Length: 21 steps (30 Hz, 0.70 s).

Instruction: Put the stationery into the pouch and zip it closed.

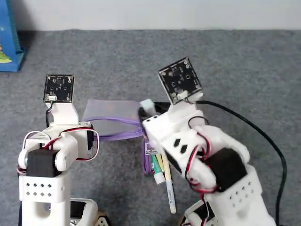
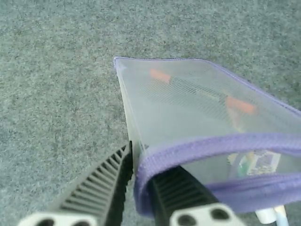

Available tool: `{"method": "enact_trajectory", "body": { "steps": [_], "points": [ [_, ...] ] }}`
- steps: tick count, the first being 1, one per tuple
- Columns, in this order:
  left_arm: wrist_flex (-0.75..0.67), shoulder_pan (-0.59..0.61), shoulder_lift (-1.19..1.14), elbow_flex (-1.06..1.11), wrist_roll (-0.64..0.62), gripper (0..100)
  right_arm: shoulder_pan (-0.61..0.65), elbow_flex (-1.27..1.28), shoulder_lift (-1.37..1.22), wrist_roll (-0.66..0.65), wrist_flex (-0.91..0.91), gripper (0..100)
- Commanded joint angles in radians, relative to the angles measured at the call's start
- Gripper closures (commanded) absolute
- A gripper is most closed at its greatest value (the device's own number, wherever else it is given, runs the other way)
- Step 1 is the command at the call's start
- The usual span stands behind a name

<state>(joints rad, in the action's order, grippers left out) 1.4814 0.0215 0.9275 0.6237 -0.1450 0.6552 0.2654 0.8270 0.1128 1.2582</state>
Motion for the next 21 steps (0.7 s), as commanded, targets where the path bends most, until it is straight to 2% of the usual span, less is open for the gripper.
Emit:
{"method": "enact_trajectory", "body": {
  "steps": [1, 9, 15, 21],
  "points": [
    [-0.02, 0.0, 0.002, -0.005, -0.009, 99, 0.07, -0.006, 0.031, 0.058, -0.096, 99.1],
    [-0.005, 0.0, 0.002, -0.004, -0.009, 99, 0.093, 0.307, 0.042, 0.118, -0.513, 99.1],
    [-0.005, 0.0, 0.002, -0.004, -0.009, 99, 0.168, 0.474, 0.133, 0.115, -0.685, 99.1],
    [-0.005, 0.0, 0.0, -0.002, -0.009, 99, 0.189, 0.678, 0.188, 0.011, -0.888, 99.1]
  ]
}}
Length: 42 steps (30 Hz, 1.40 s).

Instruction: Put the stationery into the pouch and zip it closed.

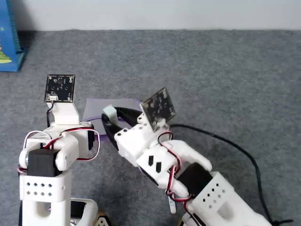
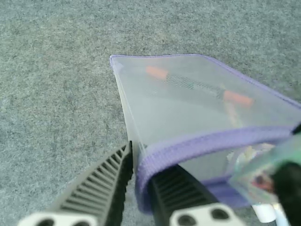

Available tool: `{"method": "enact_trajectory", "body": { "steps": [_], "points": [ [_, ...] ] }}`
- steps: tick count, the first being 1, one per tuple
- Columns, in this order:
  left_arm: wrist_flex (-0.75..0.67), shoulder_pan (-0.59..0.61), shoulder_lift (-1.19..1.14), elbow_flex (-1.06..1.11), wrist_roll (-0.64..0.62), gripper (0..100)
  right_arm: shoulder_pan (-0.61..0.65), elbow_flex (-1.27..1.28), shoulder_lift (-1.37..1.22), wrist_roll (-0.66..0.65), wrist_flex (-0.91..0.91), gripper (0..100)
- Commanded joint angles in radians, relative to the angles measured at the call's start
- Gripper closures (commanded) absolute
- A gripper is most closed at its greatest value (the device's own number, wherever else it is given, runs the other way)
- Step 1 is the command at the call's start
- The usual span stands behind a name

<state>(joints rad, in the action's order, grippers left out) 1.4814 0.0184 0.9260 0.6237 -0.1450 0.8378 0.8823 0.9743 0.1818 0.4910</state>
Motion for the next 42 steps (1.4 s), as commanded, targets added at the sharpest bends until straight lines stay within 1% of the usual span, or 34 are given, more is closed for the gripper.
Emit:
{"method": "enact_trajectory", "body": {
  "steps": [1, 7, 9, 11, 13, 16, 18, 22, 25, 28, 32, 34, 38, 42],
  "points": [
    [-0.005, 0.005, -0.002, -0.002, -0.009, 99, 0.007, 0.103, 0.044, -0.083, -0.177, 99.1],
    [-0.005, 0.04, 0.002, -0.002, -0.005, 99, 0.004, 0.359, 0.117, -0.215, -0.498, 99.0],
    [-0.005, 0.04, 0.002, -0.002, -0.005, 99, 0.002, 0.423, 0.147, -0.241, -0.558, 98.9],
    [-0.005, 0.038, 0.002, -0.002, -0.005, 99, 0.002, 0.451, 0.179, -0.253, -0.545, 97.2],
    [-0.005, 0.037, 0.002, -0.002, -0.005, 99, 0.002, 0.451, 0.22, -0.249, -0.481, 90.5],
    [-0.005, 0.037, 0.002, -0.002, -0.005, 99, 0.005, 0.436, 0.286, -0.245, -0.378, 77.0],
    [-0.005, 0.037, 0.002, -0.002, -0.005, 99, 0.004, 0.416, 0.326, -0.244, -0.311, 73.2],
    [-0.005, 0.038, 0.002, -0.002, -0.005, 99, 0.001, 0.316, 0.369, -0.153, -0.127, 76.0],
    [-0.005, 0.04, 0.002, -0.002, -0.005, 99, -0.004, 0.196, 0.369, -0.094, 0.056, 76.7],
    [-0.005, 0.041, 0.002, -0.002, -0.005, 99, -0.039, 0.077, 0.367, -0.04, 0.255, 76.8],
    [0.009, 0.041, 0.002, -0.004, -0.005, 99, -0.099, 0.021, 0.352, -0.025, 0.498, 76.8],
    [0.009, 0.043, 0.002, -0.004, -0.005, 99, -0.153, 0.021, 0.314, -0.025, 0.591, 76.8],
    [0.002, 0.109, 0.002, -0.008, -0.002, 99, -0.312, 0.023, 0.168, -0.023, 0.694, 76.8],
    [0.002, 0.132, 0.002, -0.01, 0.021, 99, -0.407, 0.026, -0.025, -0.008, 0.69, 76.8]
  ]
}}
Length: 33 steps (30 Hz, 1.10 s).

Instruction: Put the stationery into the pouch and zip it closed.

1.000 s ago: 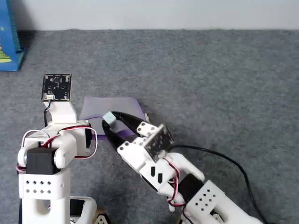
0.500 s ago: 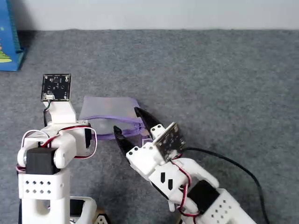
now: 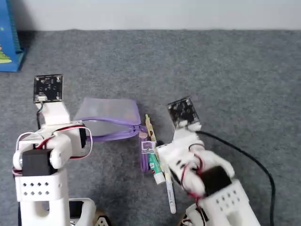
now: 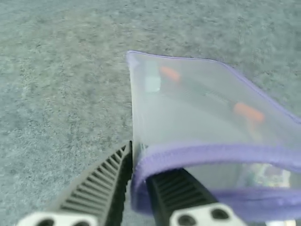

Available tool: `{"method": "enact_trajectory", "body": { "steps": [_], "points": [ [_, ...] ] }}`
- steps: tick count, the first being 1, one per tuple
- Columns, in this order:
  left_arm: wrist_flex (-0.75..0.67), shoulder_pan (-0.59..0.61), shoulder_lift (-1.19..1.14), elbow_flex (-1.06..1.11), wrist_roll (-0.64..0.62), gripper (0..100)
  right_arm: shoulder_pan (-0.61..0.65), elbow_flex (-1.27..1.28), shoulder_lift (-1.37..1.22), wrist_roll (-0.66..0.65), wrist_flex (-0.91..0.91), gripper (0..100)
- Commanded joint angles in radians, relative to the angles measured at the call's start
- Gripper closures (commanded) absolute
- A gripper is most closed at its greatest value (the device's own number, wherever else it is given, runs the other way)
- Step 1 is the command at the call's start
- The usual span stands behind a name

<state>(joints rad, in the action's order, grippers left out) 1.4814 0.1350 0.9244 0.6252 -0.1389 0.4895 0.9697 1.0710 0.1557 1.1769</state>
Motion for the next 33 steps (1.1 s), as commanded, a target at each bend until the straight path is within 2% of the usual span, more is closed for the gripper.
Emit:
{"method": "enact_trajectory", "body": {
  "steps": [1, 5, 14, 23, 31, 33],
  "points": [
    [0.002, 0.017, 0.003, -0.012, 0.018, 99, -0.064, -0.061, -0.173, 0.034, -0.015, 76.8],
    [0.0, 0.018, 0.003, -0.01, 0.021, 99, -0.062, -0.061, -0.369, 0.075, -0.096, 76.8],
    [0.002, 0.017, 0.003, -0.007, 0.021, 99, -0.059, -0.068, -0.677, 0.075, -0.291, 76.8],
    [0.002, 0.014, 0.003, -0.005, 0.021, 99, 0.044, -0.068, -0.73, 0.081, -0.328, 76.8],
    [0.003, 0.014, 0.003, -0.004, 0.021, 99, 0.015, -0.06, -0.737, 0.08, -0.317, 77.3],
    [0.003, 0.014, 0.003, -0.004, 0.021, 99, 0.002, -0.06, -0.737, 0.077, -0.294, 81.2]
  ]
}}
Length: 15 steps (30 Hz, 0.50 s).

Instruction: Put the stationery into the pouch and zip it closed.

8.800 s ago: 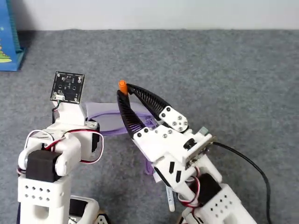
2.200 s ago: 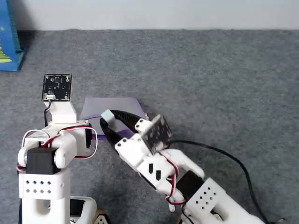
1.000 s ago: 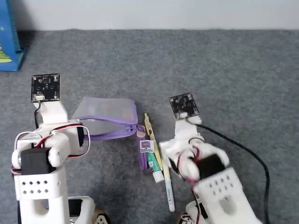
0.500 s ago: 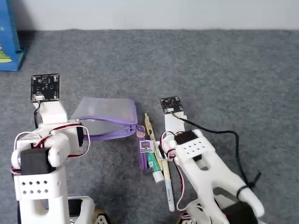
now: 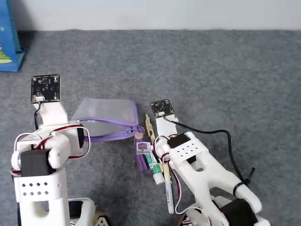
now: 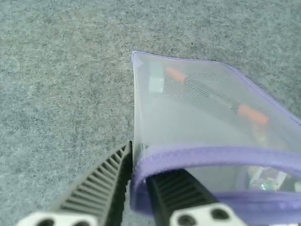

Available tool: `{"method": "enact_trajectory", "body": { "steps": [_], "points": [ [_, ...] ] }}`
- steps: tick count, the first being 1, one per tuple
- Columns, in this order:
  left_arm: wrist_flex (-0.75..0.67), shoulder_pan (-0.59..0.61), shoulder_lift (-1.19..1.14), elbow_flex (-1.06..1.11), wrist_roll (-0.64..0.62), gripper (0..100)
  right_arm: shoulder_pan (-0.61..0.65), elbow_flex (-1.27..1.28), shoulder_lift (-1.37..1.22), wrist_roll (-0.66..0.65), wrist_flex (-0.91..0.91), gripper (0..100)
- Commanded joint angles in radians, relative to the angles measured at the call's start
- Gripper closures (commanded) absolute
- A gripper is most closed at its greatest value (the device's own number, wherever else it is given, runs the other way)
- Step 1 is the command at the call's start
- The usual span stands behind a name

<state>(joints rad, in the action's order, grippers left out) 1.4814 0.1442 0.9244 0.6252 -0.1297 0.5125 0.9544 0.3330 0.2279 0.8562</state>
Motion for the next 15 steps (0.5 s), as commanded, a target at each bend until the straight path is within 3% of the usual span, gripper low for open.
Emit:
{"method": "enact_trajectory", "body": {
  "steps": [1, 6, 15],
  "points": [
    [0.003, 0.006, 0.003, -0.004, 0.012, 99, -0.024, -0.044, 0.001, 0.003, 0.035, 84.4],
    [0.006, 0.006, 0.003, -0.004, 0.012, 99, -0.031, -0.044, 0.001, 0.002, 0.039, 99.0],
    [0.008, 0.005, 0.003, -0.004, 0.012, 99, -0.031, -0.017, -0.001, 0.0, 0.039, 96.8]
  ]
}}
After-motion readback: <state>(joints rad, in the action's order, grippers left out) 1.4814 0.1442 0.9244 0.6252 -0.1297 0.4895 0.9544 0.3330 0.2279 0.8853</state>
